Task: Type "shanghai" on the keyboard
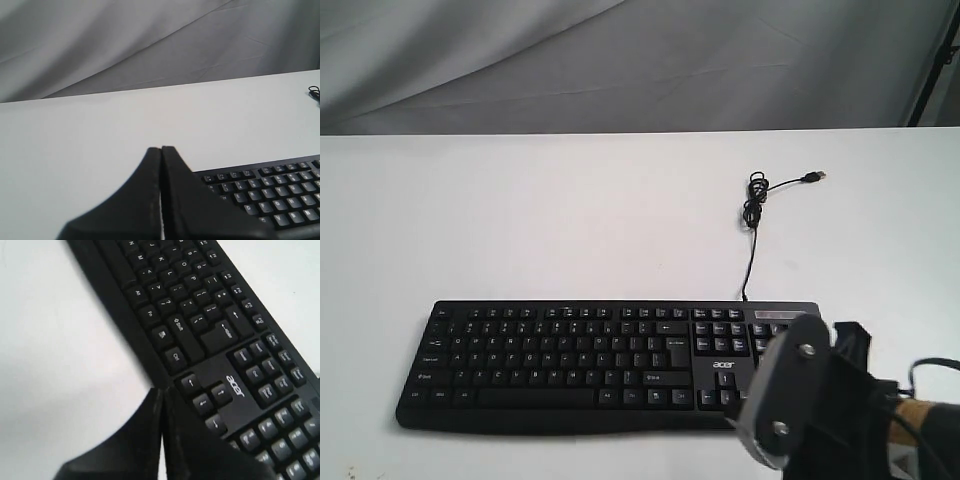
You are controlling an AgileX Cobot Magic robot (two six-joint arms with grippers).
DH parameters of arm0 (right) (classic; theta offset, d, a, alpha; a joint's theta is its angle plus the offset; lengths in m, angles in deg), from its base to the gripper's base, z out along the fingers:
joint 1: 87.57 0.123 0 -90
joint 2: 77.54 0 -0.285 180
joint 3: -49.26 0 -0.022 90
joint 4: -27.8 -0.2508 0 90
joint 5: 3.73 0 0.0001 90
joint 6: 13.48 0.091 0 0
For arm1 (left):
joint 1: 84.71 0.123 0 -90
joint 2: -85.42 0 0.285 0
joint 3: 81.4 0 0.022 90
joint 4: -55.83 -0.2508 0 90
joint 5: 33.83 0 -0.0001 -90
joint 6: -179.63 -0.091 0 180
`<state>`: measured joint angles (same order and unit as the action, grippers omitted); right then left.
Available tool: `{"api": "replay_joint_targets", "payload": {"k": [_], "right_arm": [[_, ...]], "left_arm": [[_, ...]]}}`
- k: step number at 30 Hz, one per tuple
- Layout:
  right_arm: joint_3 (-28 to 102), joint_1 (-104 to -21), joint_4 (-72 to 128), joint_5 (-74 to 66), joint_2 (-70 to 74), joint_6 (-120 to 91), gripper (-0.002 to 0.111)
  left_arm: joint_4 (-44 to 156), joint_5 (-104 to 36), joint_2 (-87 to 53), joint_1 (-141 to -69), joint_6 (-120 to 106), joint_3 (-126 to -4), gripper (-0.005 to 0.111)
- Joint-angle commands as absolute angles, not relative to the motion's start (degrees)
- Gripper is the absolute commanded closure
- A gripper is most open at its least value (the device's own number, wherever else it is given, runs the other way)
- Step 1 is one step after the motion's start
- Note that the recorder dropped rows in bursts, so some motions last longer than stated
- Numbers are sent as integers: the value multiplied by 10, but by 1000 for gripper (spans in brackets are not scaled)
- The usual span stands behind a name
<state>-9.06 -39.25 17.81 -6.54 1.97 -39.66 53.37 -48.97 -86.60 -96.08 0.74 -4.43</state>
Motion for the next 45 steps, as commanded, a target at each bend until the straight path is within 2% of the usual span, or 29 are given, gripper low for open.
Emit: {"api": "replay_joint_targets", "payload": {"k": [1, 14, 22, 29, 33, 36, 45], "right_arm": [[-152, -395, 178, -77, -93, -399, 108], [-252, -408, 170, -66, -412, -398, 108], [-259, -557, 146, -37, -550, -398, 108], [-259, -641, 133, 54, -677, -398, 108], [-265, -665, 137, 73, -698, -398, 108], [-280, -664, 137, 32, -698, -398, 108], [-280, -664, 138, 38, -698, -376, 108]], "left_arm": [[533, -487, -868, -963, 9, -42, 107], [533, -487, -868, -963, 9, -42, 107], [533, -487, -868, -963, 9, -42, 107], [533, -487, -868, -963, 9, -42, 107], [533, -487, -868, -963, 9, -42, 107], [533, -487, -868, -963, 9, -42, 107], [533, -487, -868, -963, 9, -42, 107]]}}
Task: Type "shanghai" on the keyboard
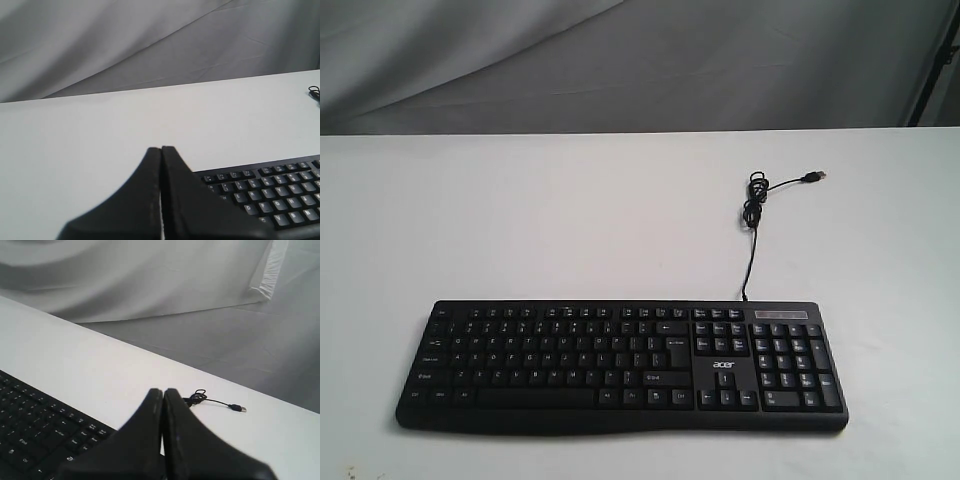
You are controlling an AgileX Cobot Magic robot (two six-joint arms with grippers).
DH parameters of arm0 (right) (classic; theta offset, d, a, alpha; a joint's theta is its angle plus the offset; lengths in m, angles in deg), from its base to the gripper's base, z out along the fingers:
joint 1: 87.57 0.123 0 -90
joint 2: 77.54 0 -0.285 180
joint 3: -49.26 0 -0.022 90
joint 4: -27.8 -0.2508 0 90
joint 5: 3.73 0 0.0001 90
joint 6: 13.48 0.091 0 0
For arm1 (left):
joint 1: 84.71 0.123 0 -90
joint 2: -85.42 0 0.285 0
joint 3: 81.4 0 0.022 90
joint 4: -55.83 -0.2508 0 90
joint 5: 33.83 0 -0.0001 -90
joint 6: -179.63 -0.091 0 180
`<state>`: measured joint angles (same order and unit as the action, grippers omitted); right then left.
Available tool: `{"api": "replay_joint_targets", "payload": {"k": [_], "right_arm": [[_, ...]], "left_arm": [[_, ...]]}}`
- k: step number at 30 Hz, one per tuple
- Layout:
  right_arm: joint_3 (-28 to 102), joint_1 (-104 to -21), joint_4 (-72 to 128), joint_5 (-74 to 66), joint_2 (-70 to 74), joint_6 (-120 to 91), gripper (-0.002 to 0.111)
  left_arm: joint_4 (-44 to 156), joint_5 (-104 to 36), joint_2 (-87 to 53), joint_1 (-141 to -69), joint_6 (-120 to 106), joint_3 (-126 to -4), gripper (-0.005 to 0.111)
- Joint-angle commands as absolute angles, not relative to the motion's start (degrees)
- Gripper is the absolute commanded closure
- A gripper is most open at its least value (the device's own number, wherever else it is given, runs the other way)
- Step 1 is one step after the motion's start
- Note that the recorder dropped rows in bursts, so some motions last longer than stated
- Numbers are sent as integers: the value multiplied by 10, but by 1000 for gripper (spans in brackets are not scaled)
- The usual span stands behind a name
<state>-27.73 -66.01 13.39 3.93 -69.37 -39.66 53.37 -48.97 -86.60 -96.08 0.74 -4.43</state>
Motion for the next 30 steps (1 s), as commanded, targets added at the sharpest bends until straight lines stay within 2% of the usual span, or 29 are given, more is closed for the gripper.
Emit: {"api": "replay_joint_targets", "payload": {"k": [1, 4, 9, 30], "right_arm": [[-280, -664, 154, 38, -698, -357, 108], [-280, -664, 265, 51, -698, -193, 108], [-280, -664, 269, 152, -698, -108, 108], [-280, -664, 270, 156, -698, -104, 108]], "left_arm": [[533, -487, -868, -963, 9, -42, 107], [533, -487, -868, -963, 9, -42, 107], [533, -487, -868, -963, 9, -42, 107], [533, -487, -868, -963, 9, -42, 107]]}}
